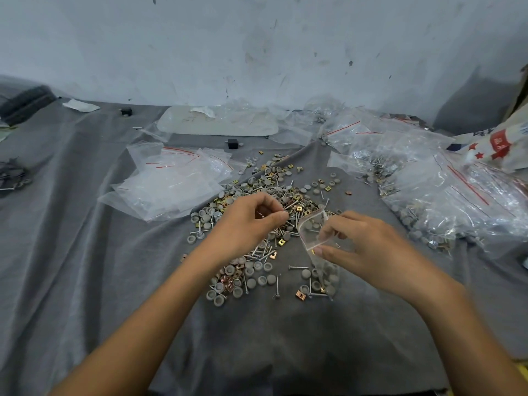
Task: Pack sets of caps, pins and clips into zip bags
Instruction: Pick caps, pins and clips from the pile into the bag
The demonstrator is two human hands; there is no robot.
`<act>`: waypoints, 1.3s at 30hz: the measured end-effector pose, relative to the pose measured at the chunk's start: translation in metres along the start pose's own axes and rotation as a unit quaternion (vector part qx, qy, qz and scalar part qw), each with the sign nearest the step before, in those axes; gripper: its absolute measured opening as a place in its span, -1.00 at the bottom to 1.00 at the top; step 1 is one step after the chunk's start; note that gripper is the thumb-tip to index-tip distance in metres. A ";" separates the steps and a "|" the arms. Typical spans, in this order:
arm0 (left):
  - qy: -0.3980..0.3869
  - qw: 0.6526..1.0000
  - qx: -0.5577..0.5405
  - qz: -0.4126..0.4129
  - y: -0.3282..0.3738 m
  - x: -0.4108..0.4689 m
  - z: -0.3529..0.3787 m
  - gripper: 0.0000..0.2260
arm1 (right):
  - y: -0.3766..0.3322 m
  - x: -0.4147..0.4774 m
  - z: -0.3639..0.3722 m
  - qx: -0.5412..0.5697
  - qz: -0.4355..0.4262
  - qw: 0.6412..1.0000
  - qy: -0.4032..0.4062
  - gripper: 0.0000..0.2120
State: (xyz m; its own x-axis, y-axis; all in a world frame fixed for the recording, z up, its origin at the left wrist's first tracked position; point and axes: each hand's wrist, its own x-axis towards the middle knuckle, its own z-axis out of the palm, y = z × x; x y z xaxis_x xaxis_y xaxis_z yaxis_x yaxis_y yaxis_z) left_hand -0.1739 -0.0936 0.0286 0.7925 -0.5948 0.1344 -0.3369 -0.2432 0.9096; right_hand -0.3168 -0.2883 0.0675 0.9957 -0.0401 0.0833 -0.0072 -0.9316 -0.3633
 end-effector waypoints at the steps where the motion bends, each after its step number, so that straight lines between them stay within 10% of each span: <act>1: -0.005 1.000 -0.007 0.014 0.005 -0.001 0.001 -0.92 | -0.001 0.000 0.001 0.002 -0.003 1.000 0.001 -0.80; 12: 0.002 0.992 0.126 0.021 0.000 0.002 0.013 -0.87 | 0.001 -0.004 -0.002 0.004 0.003 1.000 -0.002 -0.80; 20: -0.120 0.908 0.401 0.031 -0.041 -0.001 0.027 -0.82 | 0.001 -0.006 -0.003 0.004 0.010 1.000 -0.006 -0.80; 39: -0.106 0.922 0.371 0.035 -0.047 0.016 0.052 -0.86 | 0.004 -0.004 0.000 0.007 -0.001 1.000 -0.003 -0.80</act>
State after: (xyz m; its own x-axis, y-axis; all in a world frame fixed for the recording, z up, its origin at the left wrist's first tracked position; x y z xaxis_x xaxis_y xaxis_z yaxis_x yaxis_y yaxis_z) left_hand -0.1715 -0.1316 -0.0321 0.6646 -0.7466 0.0312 -0.7013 -0.6088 0.3709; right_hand -0.3207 -0.2918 0.0658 0.9963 -0.0365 0.0774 -0.0047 -0.9264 -0.3766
